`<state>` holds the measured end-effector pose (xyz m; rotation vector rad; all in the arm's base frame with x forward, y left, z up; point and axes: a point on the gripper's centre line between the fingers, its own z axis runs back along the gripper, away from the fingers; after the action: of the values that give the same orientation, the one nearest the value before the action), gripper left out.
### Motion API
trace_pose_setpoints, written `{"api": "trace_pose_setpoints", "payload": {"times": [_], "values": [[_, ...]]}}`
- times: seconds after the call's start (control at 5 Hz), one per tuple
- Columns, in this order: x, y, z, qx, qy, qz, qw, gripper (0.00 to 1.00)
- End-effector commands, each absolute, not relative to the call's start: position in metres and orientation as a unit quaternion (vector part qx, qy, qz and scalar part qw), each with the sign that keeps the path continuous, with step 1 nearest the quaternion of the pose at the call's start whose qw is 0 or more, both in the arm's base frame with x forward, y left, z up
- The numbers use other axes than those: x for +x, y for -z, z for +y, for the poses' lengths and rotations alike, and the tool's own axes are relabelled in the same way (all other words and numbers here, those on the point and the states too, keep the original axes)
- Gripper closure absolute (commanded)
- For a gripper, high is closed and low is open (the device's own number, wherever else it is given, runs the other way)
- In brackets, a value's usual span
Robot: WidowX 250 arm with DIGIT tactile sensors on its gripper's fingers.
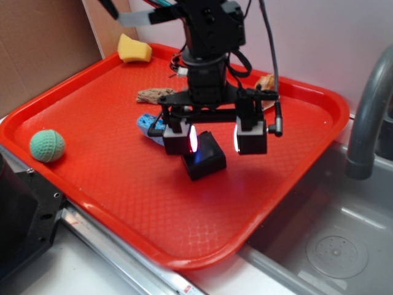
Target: Grab the black box.
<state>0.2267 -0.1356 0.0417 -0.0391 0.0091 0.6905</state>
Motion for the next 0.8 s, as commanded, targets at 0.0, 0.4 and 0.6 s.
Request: {"api": "trace_pose_setpoints", "payload": {"times": [0.0,0.4,0.6], "values": [[0.215,-0.047,-0.122,0.0,-0.356,0.017,0.935,0.0],[0.203,-0.056,-0.104,0.022,-0.393,0.009,0.919,0.0],[0.211,-0.048,-0.098,0.043,-0.397,0.018,0.917,0.0]]}}
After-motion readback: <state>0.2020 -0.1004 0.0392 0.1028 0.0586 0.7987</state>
